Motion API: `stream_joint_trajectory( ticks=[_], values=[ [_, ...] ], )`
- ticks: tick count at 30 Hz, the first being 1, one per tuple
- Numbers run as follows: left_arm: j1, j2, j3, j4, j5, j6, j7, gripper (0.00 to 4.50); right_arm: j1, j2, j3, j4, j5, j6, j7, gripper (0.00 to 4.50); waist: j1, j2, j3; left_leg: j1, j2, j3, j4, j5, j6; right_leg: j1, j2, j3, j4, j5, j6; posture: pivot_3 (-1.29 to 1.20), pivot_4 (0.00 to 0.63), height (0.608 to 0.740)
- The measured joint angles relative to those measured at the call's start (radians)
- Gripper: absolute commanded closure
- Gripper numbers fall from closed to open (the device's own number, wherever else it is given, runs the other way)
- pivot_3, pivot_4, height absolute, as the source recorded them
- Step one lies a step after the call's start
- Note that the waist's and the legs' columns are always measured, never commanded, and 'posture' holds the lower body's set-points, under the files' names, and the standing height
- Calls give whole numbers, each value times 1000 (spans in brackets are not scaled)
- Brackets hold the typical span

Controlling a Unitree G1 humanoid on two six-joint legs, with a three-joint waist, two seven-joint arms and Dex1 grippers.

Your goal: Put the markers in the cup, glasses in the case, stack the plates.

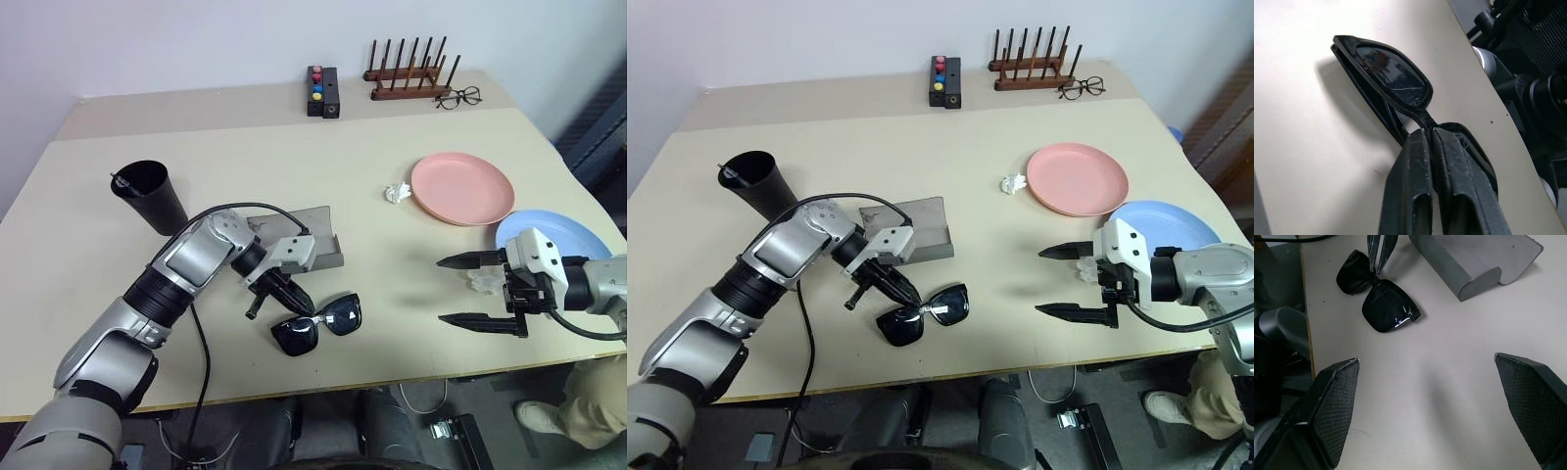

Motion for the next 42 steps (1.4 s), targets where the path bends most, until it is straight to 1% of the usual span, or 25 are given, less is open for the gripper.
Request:
stream_joint_trajectory(
  ticks=[8, 9, 10, 12, 14, 17, 21, 23, 27, 30, 33, 36, 39, 42],
  values=[
    [-9, -14, 3, 42, 10, -59, 8, 4421, 27, 0, -13, 1, 0, -9, -7, 0, 1, 0, 0, 0, 0, 0, 0, 0, 0, 0, 0, 0, 0, 0, 0, 0, 150, 740],
    [-13, -17, 4, 49, 12, -65, 13, 3916, 28, 0, -14, 1, 0, -9, -7, 0, 0, 0, 0, 0, 0, 0, 0, 0, 0, 0, 0, 0, 0, 0, 0, 0, 150, 740],
    [-16, -20, 8, 54, 15, -68, 20, 3646, 32, 0, -16, 0, 0, -9, -9, 0, 0, 0, 0, 0, 0, 0, 0, 0, 0, 0, 0, 0, 0, 0, 0, 0, 150, 740],
    [-18, -17, 16, 64, 20, -88, 27, 2589, 41, 1, -24, -5, 4, -7, -17, 0, 0, 0, 0, 0, 0, 0, 0, 0, 0, 0, 0, 0, 0, 0, 0, 0, 150, 740],
    [-18, -10, 28, 71, 21, -101, 36, 1643, 46, 2, -38, -22, 13, 0, -24, 0, 0, 0, 0, 0, 0, 0, 0, 0, 0, 0, 0, 0, 0, 0, 0, 0, 150, 740],
    [-17, -1, 55, 69, 17, -100, 45, 35, 64, 7, -50, -58, 28, 13, -41, 0, 0, 0, 0, 0, 0, 0, 0, 0, 0, 0, 0, 0, 0, 0, 0, 0, 150, 740],
    [-12, 11, 104, 51, 11, -99, 87, 35, 69, 25, -47, -93, 37, 21, -73, 0, 1, 0, 0, 0, 0, 0, 0, 0, 0, 0, 0, 0, 0, 0, 0, 0, 150, 740],
    [-6, 7, 134, 51, 5, -104, 119, 35, 66, 57, -28, -125, 38, 28, -105, 0, 0, -1, 0, 0, 0, -1, 0, 0, 0, 0, 0, 0, 0, 0, 0, 0, 150, 740],
    [-6, 3, 201, 36, -12, -107, 188, 35, 74, 91, 53, -175, 21, 21, -130, 0, 1, -1, 0, 0, 0, -1, 0, 0, 0, 0, 0, 0, 0, 0, 0, 0, 150, 740],
    [-6, -10, 272, 9, -29, -116, 267, 35, 88, 117, 130, -171, -41, -30, -134, 0, 1, -1, 0, 0, 0, -1, 0, 0, 0, 0, 0, 0, 0, 0, 0, 0, 150, 740],
    [9, -63, 357, -14, -41, -178, 391, 35, 77, 152, 184, -131, -101, -100, -143, 0, 0, -1, 0, 0, 0, -1, 1, 0, 0, 1, 0, 0, 0, 0, 0, 0, 150, 740],
    [51, -110, 412, -41, -37, -228, 529, 35, 46, 228, 206, -66, -161, -167, -197, 0, -1, -1, 0, 1, 0, -1, 0, 0, -1, 0, 0, 0, 0, 0, 0, 0, 150, 740],
    [99, -148, 447, -48, -4, -274, 677, 35, 30, 302, 240, -34, -228, -244, -268, 0, -1, -1, 0, 1, 0, 0, -1, 0, -1, 0, 0, 0, 0, 0, 0, 0, 150, 740],
    [140, -151, 460, -52, 31, -306, 783, 35, 20, 356, 266, -15, -291, -298, -339, 0, 0, -1, 0, 1, 0, 0, 0, 0, -1, 0, 0, 0, 0, 0, 0, 0, 150, 740]
  ],
)
